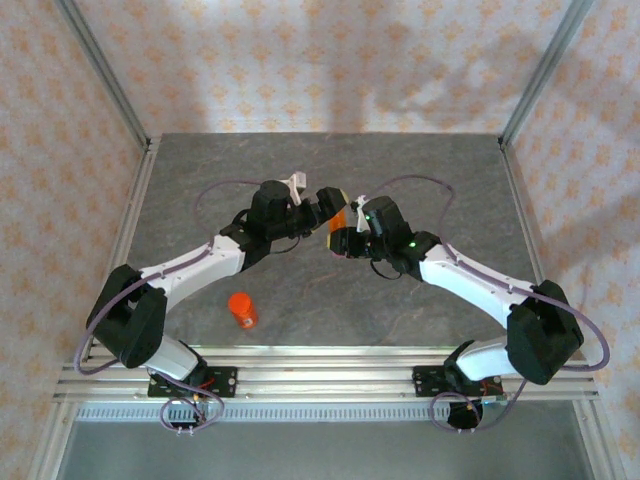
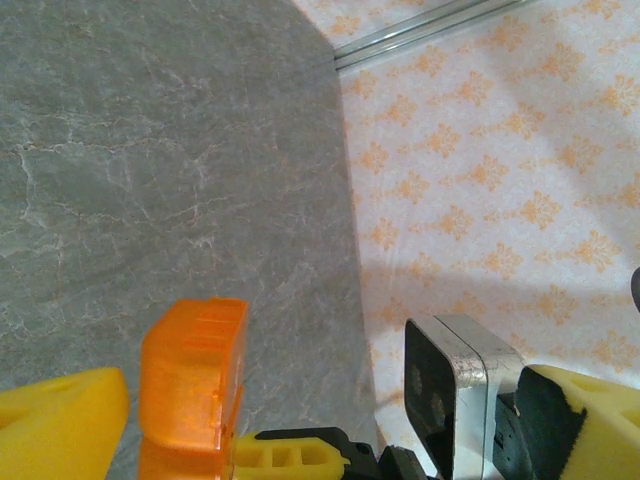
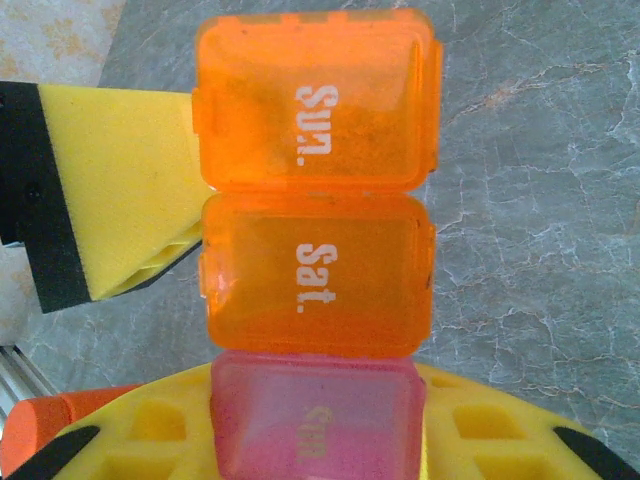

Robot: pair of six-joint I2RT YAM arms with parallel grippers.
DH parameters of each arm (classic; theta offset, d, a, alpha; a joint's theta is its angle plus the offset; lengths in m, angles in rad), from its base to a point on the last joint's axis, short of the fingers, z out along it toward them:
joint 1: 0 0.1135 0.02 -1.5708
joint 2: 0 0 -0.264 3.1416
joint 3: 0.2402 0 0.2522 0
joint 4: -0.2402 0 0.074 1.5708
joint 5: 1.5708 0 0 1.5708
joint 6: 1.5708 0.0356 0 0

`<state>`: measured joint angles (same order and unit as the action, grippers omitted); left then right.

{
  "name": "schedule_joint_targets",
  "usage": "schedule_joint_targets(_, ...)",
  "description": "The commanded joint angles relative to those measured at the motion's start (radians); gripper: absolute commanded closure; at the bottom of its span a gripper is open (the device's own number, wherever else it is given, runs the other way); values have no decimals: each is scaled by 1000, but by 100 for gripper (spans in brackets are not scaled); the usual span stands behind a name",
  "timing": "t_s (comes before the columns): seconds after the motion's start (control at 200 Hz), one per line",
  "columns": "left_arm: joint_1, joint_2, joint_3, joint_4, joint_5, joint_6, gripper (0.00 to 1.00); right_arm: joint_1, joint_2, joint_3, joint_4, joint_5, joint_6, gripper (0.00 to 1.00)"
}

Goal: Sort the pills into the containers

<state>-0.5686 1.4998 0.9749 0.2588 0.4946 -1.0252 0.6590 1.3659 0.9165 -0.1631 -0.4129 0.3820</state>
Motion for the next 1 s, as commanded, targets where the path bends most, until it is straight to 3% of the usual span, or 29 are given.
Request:
schedule_joint_targets(0.0,-13,7,34,38,21,-14,0,-4,2,12,29,-1,6,64)
schedule_joint_targets(0.465,-16,-69,21,-55,-56,39,0,-4,3,4,24,24,5,64)
schedule_joint_targets(0.996,-37,-40,27,27,-35,-13,0,-5,9,3,31,20,12,64)
